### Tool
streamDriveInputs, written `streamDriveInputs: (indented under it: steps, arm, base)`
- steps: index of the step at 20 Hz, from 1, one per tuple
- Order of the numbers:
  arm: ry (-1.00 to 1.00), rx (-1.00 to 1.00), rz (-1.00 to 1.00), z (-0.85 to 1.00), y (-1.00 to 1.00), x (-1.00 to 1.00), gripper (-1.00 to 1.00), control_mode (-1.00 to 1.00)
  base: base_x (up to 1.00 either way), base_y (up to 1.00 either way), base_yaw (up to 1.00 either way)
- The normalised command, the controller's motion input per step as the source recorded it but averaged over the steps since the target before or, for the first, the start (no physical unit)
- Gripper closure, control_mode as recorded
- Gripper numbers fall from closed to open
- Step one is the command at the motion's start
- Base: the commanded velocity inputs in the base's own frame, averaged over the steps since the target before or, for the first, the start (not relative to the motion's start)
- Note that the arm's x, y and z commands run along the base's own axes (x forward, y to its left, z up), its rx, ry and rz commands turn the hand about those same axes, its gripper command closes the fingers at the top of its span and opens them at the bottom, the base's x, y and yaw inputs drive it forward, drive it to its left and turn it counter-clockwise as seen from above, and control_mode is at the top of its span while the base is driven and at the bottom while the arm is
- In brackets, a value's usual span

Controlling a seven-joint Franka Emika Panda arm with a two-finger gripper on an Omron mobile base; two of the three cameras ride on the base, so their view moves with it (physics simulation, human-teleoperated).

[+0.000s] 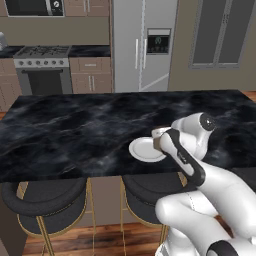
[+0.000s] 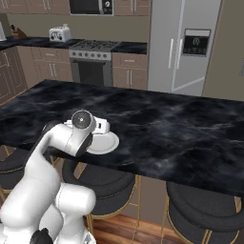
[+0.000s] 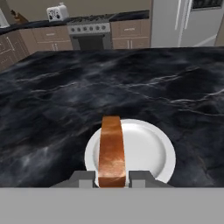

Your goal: Start the toaster. Once the lever pops up, take the bread to the plate on the dining counter.

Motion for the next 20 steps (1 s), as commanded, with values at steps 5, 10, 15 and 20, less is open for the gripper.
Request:
streamDriveInputs:
  steps: [5,10,15,20]
  arm:
    - [0.00,0.00,0.00,-0.27,0.02,0.10,1.00,-1.00]
    - [0.00,0.00,0.00,-0.24,0.00,0.09,1.00,-1.00]
    - [-0.01,0.00,0.00,-0.08,0.00,0.22,1.00,-1.00]
    - [-0.05,0.00,0.00,0.00,0.00,0.27,1.00,-1.00]
  base:
    - [0.00,0.00,0.00]
    - [0.00,0.00,0.00]
    - [0.00,0.00,0.00]
    - [0.00,0.00,0.00]
